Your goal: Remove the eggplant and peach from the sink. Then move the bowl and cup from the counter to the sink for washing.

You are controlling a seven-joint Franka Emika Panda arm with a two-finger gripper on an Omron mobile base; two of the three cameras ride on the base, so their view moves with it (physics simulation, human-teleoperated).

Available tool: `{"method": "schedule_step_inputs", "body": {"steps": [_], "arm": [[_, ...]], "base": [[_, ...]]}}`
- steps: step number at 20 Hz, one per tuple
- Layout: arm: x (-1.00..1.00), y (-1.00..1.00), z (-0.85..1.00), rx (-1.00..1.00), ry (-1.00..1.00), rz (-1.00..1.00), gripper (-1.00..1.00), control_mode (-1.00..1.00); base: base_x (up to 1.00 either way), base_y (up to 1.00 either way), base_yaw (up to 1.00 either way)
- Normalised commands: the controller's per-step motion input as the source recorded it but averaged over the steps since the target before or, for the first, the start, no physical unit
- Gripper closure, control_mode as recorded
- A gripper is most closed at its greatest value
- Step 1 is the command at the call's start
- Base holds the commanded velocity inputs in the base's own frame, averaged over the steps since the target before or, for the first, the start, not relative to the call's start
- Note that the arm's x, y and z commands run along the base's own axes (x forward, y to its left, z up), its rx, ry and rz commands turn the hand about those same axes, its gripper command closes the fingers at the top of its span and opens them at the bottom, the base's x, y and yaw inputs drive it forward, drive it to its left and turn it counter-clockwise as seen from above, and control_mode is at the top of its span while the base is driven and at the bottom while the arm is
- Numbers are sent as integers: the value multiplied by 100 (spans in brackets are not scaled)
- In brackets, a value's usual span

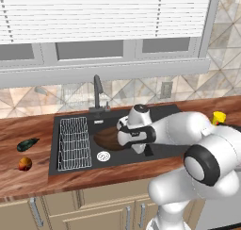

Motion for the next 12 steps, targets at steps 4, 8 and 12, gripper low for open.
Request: {"method": "schedule_step_inputs", "body": {"steps": [4, 8, 12], "arm": [[17, 5, -13, 0, 1, -2, 100, -100], [13, 5, -13, 0, 1, -3, 100, -100], [9, 3, -11, 0, 0, -3, 100, -100]], "base": [[0, 0, 0], [0, 0, 0], [0, 0, 0]]}}
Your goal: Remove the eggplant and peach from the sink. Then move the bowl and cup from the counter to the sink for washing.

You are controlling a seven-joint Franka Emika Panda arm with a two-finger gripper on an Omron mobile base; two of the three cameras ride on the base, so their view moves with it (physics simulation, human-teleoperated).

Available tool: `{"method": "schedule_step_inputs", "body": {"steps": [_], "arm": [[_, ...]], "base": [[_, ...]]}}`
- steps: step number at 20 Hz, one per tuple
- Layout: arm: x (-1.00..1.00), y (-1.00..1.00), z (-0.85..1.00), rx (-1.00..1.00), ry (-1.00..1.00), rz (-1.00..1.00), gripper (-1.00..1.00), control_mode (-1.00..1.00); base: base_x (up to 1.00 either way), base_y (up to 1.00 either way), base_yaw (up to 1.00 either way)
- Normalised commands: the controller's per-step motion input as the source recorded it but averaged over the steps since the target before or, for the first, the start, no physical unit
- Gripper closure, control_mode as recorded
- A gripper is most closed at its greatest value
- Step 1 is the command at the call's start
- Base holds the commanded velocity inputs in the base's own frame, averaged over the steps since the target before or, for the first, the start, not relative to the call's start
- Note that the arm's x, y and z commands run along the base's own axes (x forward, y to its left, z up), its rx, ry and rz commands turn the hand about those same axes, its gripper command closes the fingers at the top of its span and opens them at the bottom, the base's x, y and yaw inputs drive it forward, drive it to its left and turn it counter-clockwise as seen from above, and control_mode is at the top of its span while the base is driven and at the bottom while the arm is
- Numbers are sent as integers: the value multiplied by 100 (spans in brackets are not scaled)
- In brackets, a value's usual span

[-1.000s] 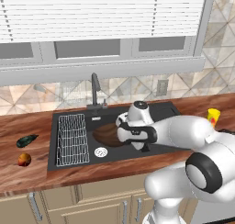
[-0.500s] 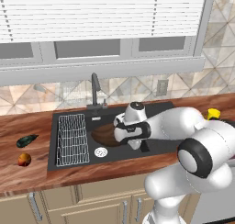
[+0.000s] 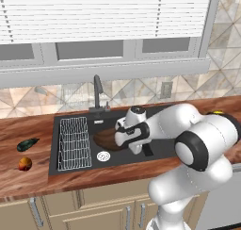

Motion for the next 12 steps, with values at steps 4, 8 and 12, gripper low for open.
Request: {"method": "schedule_step_inputs", "body": {"steps": [4, 8, 12], "arm": [[7, 5, -10, 0, 0, -3, 100, -100], [7, 4, -9, 0, 0, -3, 100, -100], [10, 0, -8, 0, 0, -2, 100, -100]], "base": [[0, 0, 0], [0, 0, 0], [0, 0, 0]]}}
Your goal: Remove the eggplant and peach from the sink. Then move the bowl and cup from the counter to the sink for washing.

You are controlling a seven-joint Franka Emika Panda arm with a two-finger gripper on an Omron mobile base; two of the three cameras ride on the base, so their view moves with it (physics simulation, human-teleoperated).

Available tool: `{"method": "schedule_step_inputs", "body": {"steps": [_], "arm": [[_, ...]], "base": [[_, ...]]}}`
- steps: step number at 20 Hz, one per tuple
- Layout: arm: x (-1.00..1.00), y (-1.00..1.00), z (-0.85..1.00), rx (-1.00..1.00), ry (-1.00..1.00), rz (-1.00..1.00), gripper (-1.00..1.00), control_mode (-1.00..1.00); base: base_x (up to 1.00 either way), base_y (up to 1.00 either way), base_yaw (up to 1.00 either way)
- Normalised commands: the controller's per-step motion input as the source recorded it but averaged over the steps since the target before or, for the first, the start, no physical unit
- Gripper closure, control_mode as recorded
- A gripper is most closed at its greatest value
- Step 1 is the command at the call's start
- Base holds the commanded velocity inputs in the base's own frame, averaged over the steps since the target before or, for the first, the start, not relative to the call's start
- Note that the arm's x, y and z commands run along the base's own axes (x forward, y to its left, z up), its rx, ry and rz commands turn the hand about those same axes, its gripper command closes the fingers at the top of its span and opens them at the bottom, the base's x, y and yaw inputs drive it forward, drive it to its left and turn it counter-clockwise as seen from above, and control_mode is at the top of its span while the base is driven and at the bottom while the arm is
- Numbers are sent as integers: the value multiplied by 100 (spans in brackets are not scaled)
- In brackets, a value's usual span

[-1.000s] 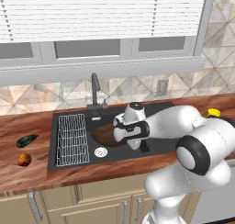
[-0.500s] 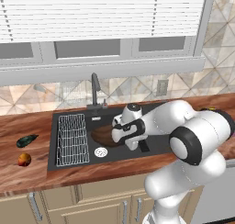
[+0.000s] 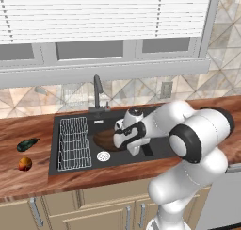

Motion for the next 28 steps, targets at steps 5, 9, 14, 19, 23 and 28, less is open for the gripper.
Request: {"method": "schedule_step_inputs", "body": {"steps": [5, 9, 14, 19, 23, 28], "arm": [[11, 2, -10, 0, 0, -1, 100, -100], [15, 0, -11, 0, 0, 0, 100, -100], [13, 1, -12, -1, 0, 0, 100, -100], [13, 2, -11, -1, 0, 0, 100, -100], [13, 3, -12, 0, 0, 0, 100, -100], [14, 4, -12, -2, 0, 0, 100, -100]], "base": [[0, 0, 0], [0, 0, 0], [0, 0, 0], [0, 0, 0], [0, 0, 0], [0, 0, 0]]}}
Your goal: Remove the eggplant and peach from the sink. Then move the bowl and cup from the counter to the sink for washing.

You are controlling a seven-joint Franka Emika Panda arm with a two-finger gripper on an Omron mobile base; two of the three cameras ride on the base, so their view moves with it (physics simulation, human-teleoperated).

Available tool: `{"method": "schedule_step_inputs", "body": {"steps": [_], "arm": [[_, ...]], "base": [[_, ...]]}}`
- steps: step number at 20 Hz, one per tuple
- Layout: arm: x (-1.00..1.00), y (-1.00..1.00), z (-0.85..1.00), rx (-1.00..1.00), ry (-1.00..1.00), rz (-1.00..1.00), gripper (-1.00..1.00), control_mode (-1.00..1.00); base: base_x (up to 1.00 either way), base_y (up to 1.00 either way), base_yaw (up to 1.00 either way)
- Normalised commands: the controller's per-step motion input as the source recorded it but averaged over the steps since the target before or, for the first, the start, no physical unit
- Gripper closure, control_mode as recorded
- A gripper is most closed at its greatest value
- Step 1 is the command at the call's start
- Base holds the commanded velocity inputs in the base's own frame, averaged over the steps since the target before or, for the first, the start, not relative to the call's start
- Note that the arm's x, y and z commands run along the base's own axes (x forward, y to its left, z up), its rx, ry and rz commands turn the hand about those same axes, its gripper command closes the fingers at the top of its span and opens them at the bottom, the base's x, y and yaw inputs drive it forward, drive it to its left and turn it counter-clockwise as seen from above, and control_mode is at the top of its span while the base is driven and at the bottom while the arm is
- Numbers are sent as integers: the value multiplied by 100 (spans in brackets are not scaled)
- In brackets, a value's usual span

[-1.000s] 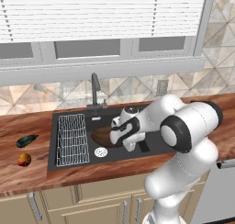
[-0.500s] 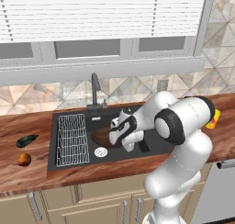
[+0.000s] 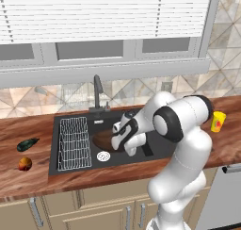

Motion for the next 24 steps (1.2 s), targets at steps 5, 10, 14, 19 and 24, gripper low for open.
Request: {"method": "schedule_step_inputs", "body": {"steps": [5, 10, 14, 19, 24], "arm": [[14, 3, -12, -2, 0, 0, 100, -100], [11, 3, -12, -3, 0, 0, 100, -100], [4, 7, -10, -2, 0, 0, 100, -100], [5, 4, -8, -1, 0, 0, 100, -100], [2, 1, -8, 0, 0, 0, 100, -100]], "base": [[0, 0, 0], [0, 0, 0], [0, 0, 0], [0, 0, 0], [0, 0, 0]]}}
